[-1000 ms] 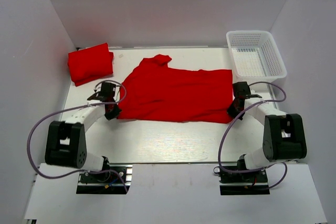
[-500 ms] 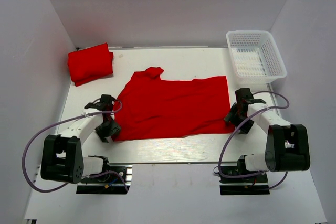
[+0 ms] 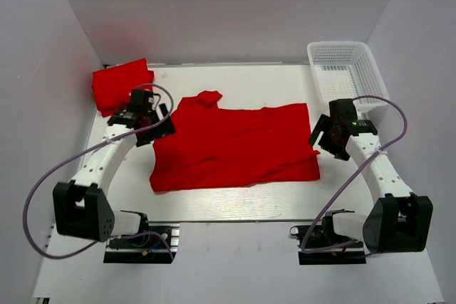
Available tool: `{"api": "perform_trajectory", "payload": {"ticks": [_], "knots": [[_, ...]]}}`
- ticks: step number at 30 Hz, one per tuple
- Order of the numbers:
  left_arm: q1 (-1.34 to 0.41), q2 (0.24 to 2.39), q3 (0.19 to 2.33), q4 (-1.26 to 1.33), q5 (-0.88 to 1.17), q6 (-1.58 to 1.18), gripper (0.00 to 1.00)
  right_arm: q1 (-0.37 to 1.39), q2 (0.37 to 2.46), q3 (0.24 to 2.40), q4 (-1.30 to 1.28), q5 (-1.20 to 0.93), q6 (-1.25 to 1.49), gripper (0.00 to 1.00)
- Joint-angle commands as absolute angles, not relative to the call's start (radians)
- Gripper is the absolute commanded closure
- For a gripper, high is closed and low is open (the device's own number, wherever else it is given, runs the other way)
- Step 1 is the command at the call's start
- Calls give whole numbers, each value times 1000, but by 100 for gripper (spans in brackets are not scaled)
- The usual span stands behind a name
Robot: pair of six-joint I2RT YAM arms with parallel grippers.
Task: Fold and stack the t-shirts
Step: Fold the flattened tshirt in 1/3 of the way
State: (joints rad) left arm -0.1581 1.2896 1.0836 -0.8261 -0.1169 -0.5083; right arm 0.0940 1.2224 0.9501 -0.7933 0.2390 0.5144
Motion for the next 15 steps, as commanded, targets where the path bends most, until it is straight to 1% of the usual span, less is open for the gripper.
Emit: {"api": "perform_trajectory", "payload": {"ticks": [1, 3, 6, 8, 9, 15], "knots": [[-208, 1354, 1014, -680, 131, -400, 0, 101, 1192, 979, -744, 200, 471, 10], [-253, 1377, 1005, -663, 147, -400, 0, 104, 1195, 971, -716, 149, 468, 10], [-325, 1396, 970, -634, 123, -400, 0, 106, 1218, 969, -703, 149, 466, 10], [-353, 1405, 953, -620, 123, -411, 5, 106, 1229, 971, -704, 150, 468, 10], [-374, 1419, 933, -620, 100, -422, 5, 106, 1233, 963, -695, 147, 468, 10], [-411, 1451, 902, -620, 17, -462, 5, 106, 1241, 942, -681, 149, 471, 10]]}}
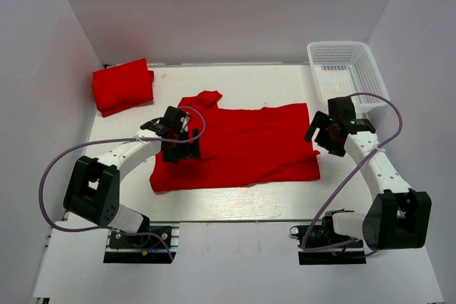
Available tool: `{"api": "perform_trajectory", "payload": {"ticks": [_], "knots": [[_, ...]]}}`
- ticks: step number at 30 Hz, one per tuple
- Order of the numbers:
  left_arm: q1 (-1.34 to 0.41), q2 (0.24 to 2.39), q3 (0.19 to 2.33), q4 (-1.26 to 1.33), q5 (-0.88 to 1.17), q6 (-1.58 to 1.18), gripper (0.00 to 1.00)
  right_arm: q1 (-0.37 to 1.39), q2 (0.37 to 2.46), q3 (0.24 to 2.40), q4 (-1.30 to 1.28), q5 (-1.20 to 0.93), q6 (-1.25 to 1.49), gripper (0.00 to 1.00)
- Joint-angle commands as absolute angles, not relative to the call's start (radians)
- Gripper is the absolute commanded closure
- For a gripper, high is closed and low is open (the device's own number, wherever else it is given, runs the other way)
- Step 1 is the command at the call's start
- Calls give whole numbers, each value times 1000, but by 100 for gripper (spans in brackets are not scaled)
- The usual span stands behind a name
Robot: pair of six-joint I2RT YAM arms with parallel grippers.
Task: Fold and stack the t-shirts
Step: Fold the flattened tshirt in 1/3 of the way
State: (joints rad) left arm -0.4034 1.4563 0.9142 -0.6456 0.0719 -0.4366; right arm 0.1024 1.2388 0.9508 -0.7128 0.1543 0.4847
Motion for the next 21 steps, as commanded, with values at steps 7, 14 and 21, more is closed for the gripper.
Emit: {"api": "perform_trajectory", "payload": {"ticks": [7, 14, 21], "knots": [[-429, 1502, 902, -632, -37, -485, 5, 103, 1246, 928, -686, 158, 474, 10], [-430, 1534, 920, -632, -69, -494, 32, 103, 1249, 916, -686, 158, 483, 10], [-439, 1563, 939, -632, -69, -494, 66, 104, 1252, 900, -690, 167, 491, 10]]}}
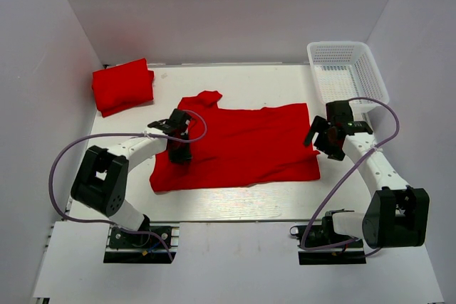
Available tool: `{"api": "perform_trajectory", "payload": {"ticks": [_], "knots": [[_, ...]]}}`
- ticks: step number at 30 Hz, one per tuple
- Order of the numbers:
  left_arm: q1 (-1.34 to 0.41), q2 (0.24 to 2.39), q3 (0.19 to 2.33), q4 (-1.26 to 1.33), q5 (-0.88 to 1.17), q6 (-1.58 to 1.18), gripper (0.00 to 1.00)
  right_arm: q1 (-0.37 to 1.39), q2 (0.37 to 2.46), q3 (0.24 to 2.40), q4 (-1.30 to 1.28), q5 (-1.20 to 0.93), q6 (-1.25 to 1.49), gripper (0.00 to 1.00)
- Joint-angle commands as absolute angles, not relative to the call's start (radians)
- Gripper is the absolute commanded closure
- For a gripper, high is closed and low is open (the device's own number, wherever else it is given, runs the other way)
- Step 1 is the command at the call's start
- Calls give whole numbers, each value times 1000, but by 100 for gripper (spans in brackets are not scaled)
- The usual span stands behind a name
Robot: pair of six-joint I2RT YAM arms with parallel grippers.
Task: Fold and stack the t-shirts
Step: Fold the flattened tshirt in 1/3 of the way
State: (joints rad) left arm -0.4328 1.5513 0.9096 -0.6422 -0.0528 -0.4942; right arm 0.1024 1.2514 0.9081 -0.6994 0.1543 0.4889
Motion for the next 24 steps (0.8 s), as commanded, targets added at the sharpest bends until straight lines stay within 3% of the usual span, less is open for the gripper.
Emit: {"api": "perform_trajectory", "payload": {"ticks": [1, 13, 16, 17, 24], "knots": [[-439, 1563, 939, -641, -69, -494, 68, 103, 1253, 902, -692, 173, 491, 10], [-448, 1584, 939, -626, -100, -494, 78, 104, 1232, 893, -704, 196, 499, 10], [-448, 1594, 950, -636, -112, -494, 98, 100, 1221, 894, -707, 195, 499, 10], [-448, 1594, 950, -637, -123, -494, 100, 103, 1216, 897, -707, 196, 499, 10], [-448, 1474, 969, -624, -121, -483, 100, 104, 1201, 897, -709, 195, 502, 10]]}}
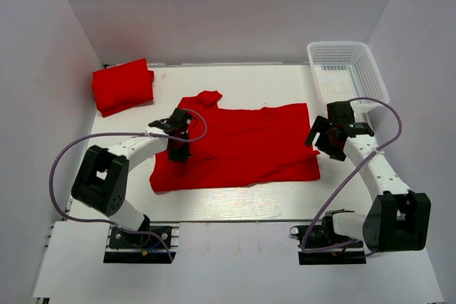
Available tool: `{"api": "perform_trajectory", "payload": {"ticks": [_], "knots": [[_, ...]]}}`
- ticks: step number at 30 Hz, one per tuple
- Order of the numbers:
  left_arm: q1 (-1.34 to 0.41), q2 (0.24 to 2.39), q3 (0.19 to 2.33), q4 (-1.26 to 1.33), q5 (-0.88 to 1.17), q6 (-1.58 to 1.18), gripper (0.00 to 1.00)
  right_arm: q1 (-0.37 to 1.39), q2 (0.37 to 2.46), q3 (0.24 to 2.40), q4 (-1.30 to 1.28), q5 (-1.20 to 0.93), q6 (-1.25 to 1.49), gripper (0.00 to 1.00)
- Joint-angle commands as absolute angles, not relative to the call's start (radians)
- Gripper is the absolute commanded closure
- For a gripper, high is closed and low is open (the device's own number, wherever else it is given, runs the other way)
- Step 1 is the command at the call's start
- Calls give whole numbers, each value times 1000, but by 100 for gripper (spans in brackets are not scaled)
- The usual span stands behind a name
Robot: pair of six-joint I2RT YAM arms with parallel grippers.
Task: Fold and stack the t-shirts
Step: Fold the flattened tshirt in 1/3 of the way
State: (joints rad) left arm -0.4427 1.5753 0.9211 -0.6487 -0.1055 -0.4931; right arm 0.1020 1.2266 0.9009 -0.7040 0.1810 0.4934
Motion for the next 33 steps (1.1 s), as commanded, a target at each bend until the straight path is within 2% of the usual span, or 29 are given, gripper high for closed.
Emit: {"api": "perform_trajectory", "payload": {"ticks": [1, 8, 15, 18, 19, 21, 22, 26, 28, 30, 31, 32, 33], "knots": [[-448, 1464, 982, -624, -121, -474, 100, 103, 1198, 900, -709, 193, 505, 10], [-448, 1496, 1069, -620, -118, -442, 100, 103, 1190, 897, -701, 195, 502, 10], [-448, 1496, 1029, -673, -127, -453, 100, 103, 1203, 891, -710, 204, 489, 10], [-448, 1496, 1008, -692, -115, -453, 69, 101, 1218, 897, -715, 216, 480, 10], [-448, 1496, 997, -692, -106, -453, 53, 103, 1221, 902, -718, 203, 480, 10], [-448, 1496, 974, -692, -106, -453, 44, 103, 1230, 905, -719, 204, 477, 10], [-448, 1496, 974, -692, -95, -453, 36, 103, 1238, 905, -719, 204, 479, 10], [-448, 1496, 944, -683, -86, -462, 29, 100, 1252, 910, -715, 201, 477, 10], [-448, 1506, 943, -672, -75, -462, 20, 104, 1261, 911, -713, 193, 477, 10], [-448, 1515, 943, -672, -66, -462, 20, 106, 1266, 913, -713, 190, 476, 10], [-448, 1516, 943, -672, -66, -462, 21, 103, 1269, 914, -716, 192, 474, 10], [-448, 1516, 943, -672, -66, -471, 32, 103, 1269, 911, -716, 192, 474, 10], [-448, 1516, 931, -663, -57, -471, 37, 103, 1272, 913, -716, 195, 476, 10]]}}
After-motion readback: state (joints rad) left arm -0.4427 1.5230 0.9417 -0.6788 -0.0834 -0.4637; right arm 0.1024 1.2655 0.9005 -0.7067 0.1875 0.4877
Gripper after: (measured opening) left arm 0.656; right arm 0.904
